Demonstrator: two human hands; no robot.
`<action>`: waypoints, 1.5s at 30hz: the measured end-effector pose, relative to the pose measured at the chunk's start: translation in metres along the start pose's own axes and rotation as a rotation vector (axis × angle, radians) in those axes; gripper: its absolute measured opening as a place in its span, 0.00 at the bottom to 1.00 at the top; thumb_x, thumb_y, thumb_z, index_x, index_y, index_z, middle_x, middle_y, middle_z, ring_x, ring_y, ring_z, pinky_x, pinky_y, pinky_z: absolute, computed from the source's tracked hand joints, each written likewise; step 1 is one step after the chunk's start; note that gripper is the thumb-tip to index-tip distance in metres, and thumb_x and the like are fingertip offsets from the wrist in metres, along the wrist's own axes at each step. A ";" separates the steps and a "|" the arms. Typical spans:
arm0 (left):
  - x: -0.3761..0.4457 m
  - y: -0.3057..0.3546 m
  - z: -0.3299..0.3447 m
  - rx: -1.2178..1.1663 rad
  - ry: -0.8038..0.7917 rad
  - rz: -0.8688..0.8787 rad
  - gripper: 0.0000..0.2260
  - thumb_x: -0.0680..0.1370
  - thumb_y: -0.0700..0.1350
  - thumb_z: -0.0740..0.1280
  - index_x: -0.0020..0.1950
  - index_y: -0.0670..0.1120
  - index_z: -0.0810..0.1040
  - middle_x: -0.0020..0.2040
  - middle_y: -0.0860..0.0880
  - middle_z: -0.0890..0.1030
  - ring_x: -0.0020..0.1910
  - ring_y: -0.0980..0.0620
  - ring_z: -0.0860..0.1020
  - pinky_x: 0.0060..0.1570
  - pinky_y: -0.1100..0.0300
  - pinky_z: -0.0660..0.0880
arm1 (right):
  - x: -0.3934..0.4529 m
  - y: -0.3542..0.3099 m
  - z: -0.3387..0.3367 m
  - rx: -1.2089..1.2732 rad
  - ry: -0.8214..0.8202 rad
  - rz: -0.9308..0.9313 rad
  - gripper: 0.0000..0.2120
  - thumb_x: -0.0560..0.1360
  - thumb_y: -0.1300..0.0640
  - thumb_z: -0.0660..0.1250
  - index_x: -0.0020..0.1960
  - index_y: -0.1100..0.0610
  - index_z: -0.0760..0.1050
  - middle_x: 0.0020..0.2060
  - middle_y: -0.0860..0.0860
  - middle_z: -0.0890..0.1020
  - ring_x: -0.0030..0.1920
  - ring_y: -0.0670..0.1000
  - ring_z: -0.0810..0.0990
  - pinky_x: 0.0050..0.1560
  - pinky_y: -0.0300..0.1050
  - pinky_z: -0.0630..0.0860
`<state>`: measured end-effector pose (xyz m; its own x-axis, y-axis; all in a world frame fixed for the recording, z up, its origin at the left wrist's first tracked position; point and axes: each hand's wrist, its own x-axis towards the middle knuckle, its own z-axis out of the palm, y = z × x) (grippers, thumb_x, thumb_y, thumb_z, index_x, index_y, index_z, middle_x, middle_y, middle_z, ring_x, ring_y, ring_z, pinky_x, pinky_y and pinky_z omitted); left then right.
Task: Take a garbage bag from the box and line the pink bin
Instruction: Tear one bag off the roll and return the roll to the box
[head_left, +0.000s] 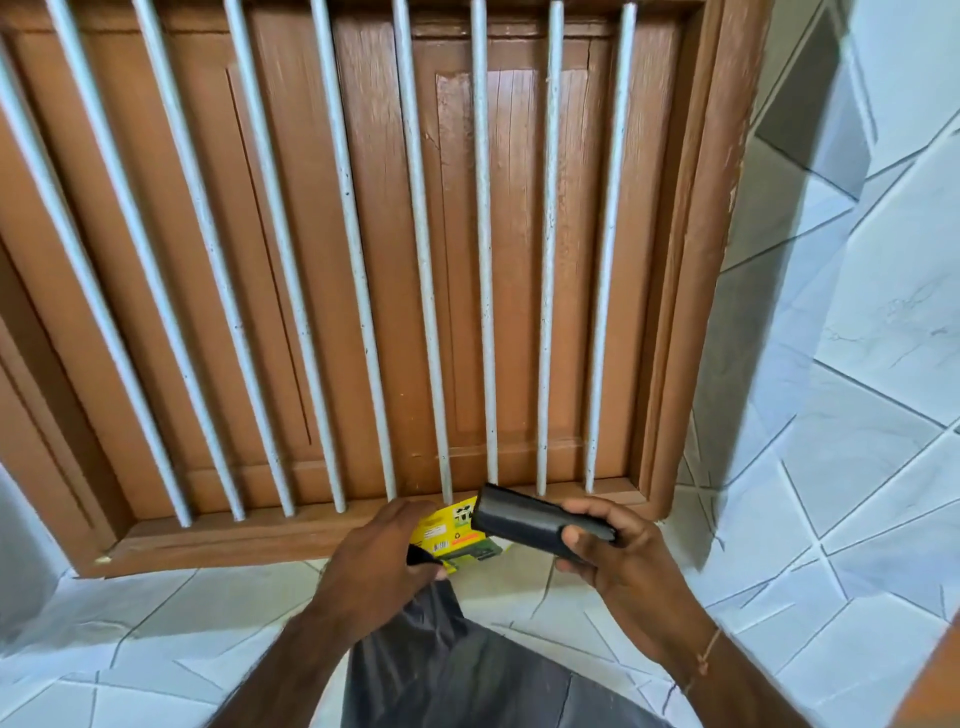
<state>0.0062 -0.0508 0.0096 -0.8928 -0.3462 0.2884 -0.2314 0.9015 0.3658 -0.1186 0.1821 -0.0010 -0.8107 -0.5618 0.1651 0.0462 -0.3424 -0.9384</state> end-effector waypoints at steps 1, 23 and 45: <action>0.000 0.000 -0.003 -0.007 0.011 0.010 0.29 0.68 0.56 0.73 0.67 0.59 0.68 0.65 0.57 0.73 0.61 0.53 0.75 0.57 0.59 0.72 | 0.001 -0.001 0.001 -0.015 0.008 -0.001 0.34 0.48 0.44 0.84 0.49 0.58 0.83 0.50 0.57 0.82 0.49 0.55 0.84 0.43 0.48 0.81; -0.004 -0.013 -0.021 -0.039 0.077 0.031 0.29 0.68 0.57 0.74 0.66 0.60 0.67 0.62 0.60 0.74 0.57 0.60 0.73 0.52 0.66 0.72 | 0.025 -0.032 0.006 -0.559 0.012 -0.366 0.13 0.65 0.66 0.76 0.45 0.51 0.84 0.46 0.46 0.84 0.51 0.46 0.82 0.55 0.42 0.79; -0.015 0.010 -0.031 -0.059 0.028 0.117 0.27 0.68 0.54 0.74 0.65 0.62 0.69 0.59 0.64 0.73 0.53 0.65 0.71 0.43 0.78 0.65 | 0.012 -0.057 0.016 -0.701 -0.288 -0.213 0.13 0.65 0.66 0.77 0.45 0.52 0.84 0.48 0.48 0.84 0.50 0.48 0.82 0.54 0.43 0.79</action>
<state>0.0291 -0.0448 0.0367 -0.9009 -0.2477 0.3565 -0.1028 0.9196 0.3792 -0.1213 0.1827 0.0596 -0.5732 -0.7432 0.3453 -0.5498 0.0363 -0.8345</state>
